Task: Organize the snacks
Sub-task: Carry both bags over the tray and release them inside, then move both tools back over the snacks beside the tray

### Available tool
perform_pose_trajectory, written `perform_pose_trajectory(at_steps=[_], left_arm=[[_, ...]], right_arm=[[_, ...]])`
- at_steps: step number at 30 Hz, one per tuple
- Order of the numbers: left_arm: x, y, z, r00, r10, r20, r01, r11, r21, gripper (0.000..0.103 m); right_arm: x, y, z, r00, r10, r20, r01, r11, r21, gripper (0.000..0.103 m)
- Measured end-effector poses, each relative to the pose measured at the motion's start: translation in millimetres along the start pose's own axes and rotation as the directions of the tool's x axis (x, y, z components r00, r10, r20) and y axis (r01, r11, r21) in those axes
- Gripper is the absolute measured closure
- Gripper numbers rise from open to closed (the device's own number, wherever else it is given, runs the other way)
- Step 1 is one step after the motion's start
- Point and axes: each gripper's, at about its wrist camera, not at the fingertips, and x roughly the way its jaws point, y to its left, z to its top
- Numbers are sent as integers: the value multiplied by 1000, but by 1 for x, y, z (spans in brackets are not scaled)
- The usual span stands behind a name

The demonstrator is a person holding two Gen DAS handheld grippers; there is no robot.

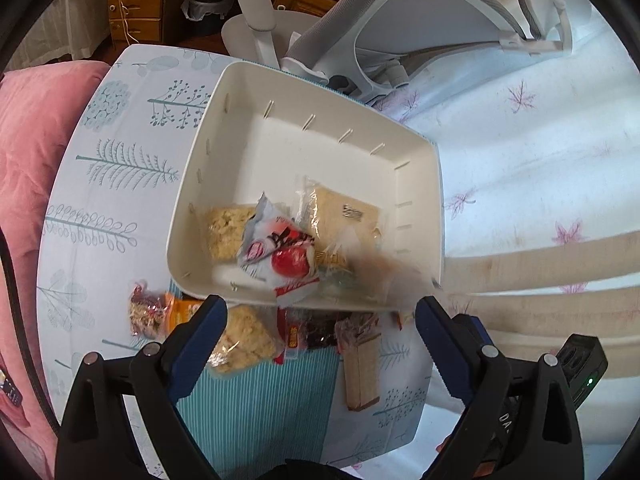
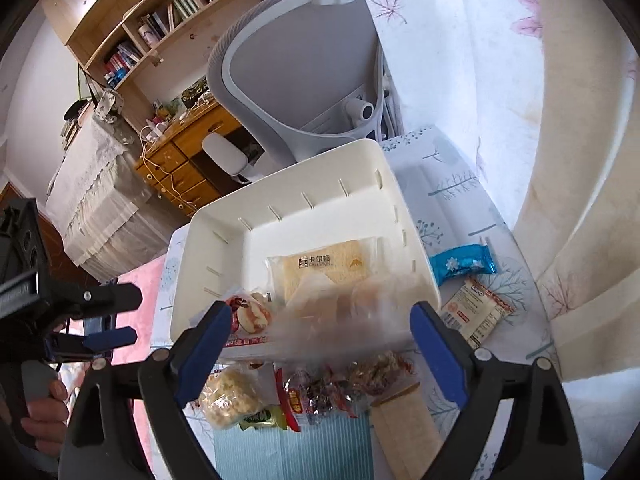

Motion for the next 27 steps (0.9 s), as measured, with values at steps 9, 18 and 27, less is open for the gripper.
perform_pose_trajectory(at_steps=[9, 18, 27], left_arm=[[-12, 3, -27, 999, 7, -31, -4, 997, 83, 9], [-13, 10, -53, 997, 40, -62, -28, 983, 181, 9], [8, 20, -74, 987, 122, -100, -89, 956, 281, 9]], right_arm=[[-26, 3, -23, 999, -29, 41, 27, 999, 46, 12], [-42, 1, -67, 996, -82, 37, 79, 993, 89, 12], [-46, -12, -112, 989, -145, 33, 141, 984, 109, 12]])
